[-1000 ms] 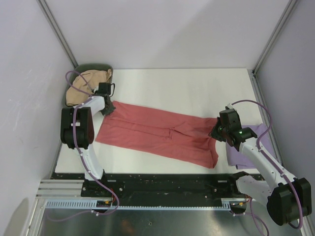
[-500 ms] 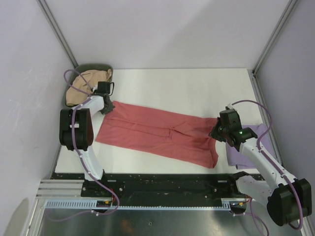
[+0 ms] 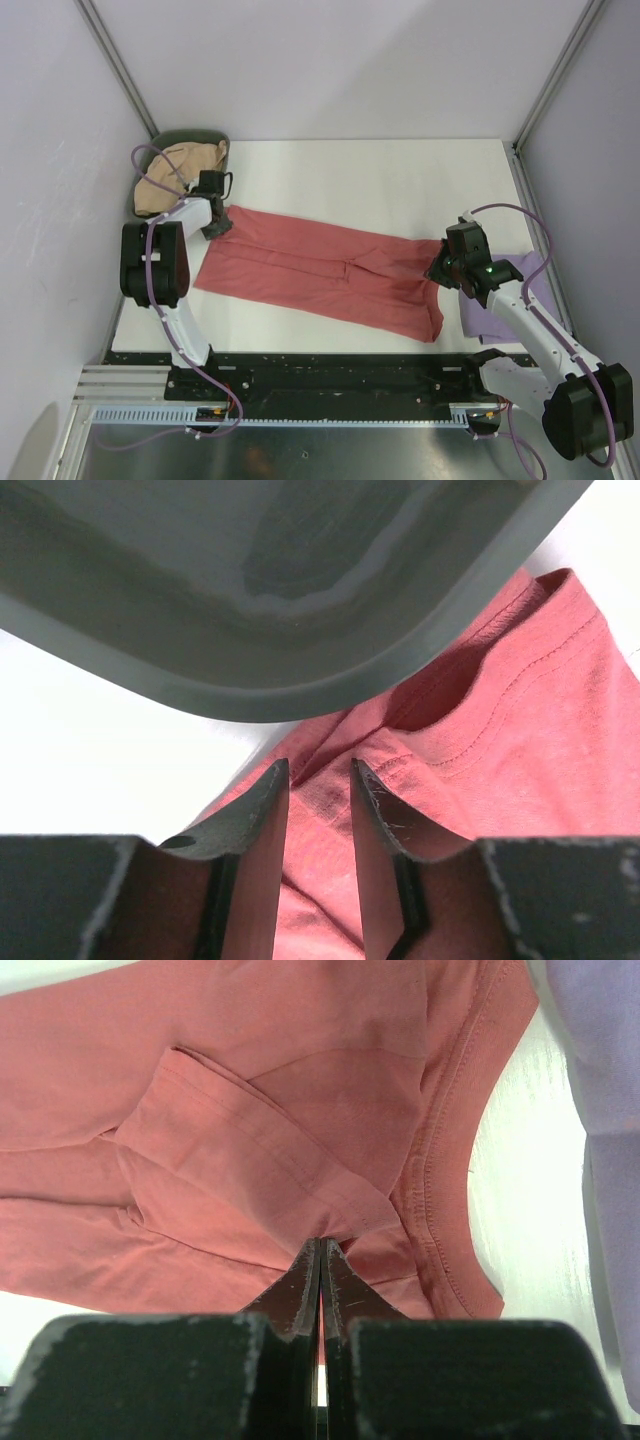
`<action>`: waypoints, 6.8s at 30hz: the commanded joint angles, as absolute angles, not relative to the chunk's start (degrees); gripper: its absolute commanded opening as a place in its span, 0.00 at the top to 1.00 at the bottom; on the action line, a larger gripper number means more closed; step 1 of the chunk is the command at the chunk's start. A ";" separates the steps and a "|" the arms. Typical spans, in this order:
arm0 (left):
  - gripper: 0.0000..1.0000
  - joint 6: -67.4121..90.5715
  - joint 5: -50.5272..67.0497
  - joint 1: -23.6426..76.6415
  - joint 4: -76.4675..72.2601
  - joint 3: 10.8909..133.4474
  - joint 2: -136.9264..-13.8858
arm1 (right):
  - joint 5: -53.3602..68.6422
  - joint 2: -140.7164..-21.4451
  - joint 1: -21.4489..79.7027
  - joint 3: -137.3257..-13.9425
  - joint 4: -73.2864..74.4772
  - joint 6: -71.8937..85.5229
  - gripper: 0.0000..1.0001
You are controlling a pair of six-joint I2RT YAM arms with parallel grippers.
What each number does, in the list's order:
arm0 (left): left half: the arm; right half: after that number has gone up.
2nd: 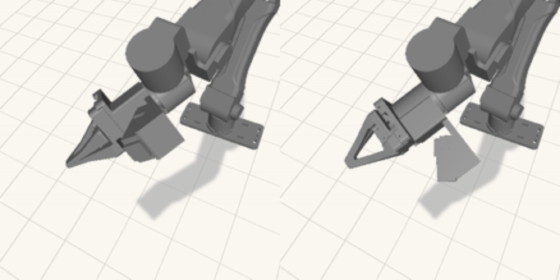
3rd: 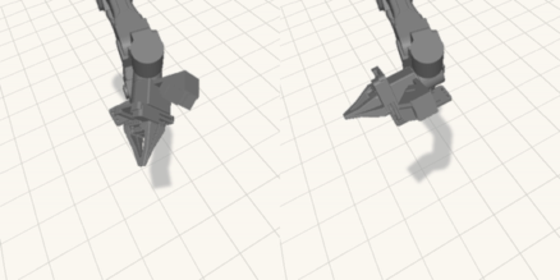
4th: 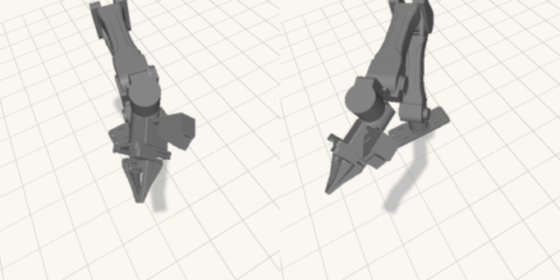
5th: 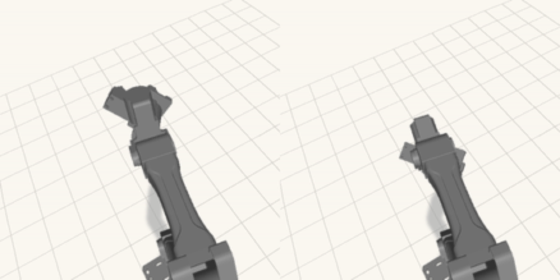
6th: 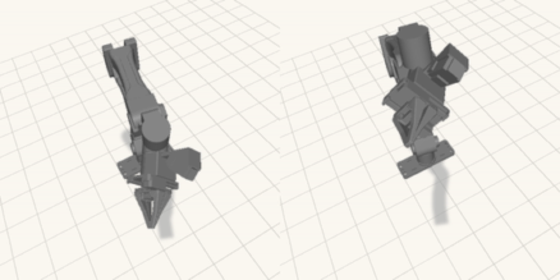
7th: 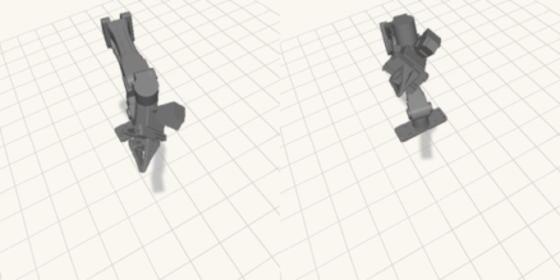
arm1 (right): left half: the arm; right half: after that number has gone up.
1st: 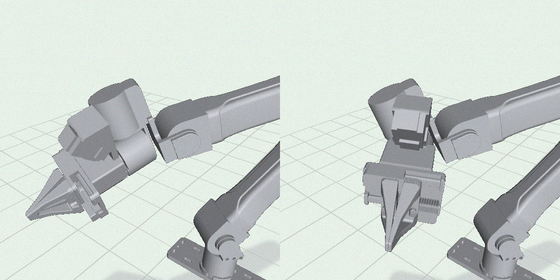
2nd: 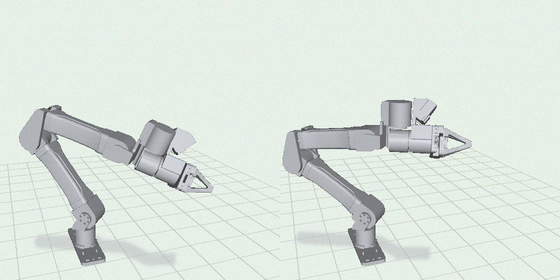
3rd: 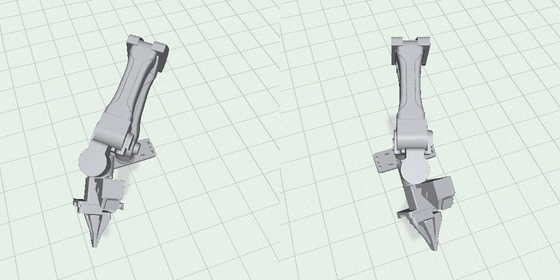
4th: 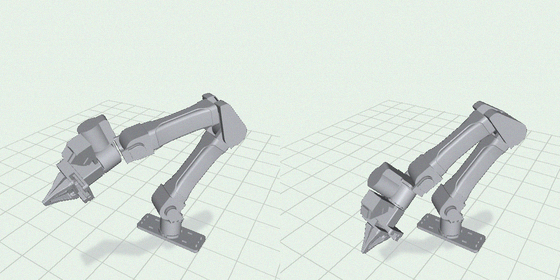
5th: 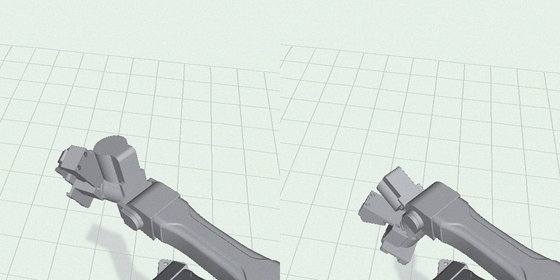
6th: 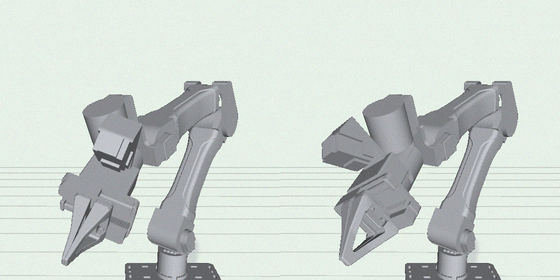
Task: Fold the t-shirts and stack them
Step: Fold the other side of the tshirt into a rectangle
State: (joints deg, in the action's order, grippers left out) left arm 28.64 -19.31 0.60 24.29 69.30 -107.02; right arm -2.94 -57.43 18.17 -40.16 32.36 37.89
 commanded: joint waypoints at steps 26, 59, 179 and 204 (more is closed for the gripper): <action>1.00 28.99 -21.83 0.18 24.27 71.95 -103.61 | -3.47 -54.26 18.46 -40.61 33.15 37.96 1.00; 0.93 30.58 -23.59 -1.96 26.45 70.52 -103.32 | -5.42 -51.67 22.92 -38.65 39.34 39.99 0.91; 0.95 24.91 17.41 43.72 14.25 63.40 -99.94 | -2.28 -50.34 25.91 -28.66 34.93 49.19 1.00; 0.49 25.53 17.81 44.44 14.44 61.82 -92.82 | -2.21 -46.39 30.64 -28.27 41.30 57.83 0.56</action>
State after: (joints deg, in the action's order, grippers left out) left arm 25.98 15.92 44.14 15.27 58.85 -97.51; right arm -2.02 -48.53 29.21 -28.62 37.95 53.08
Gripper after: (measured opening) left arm 0.485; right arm 0.379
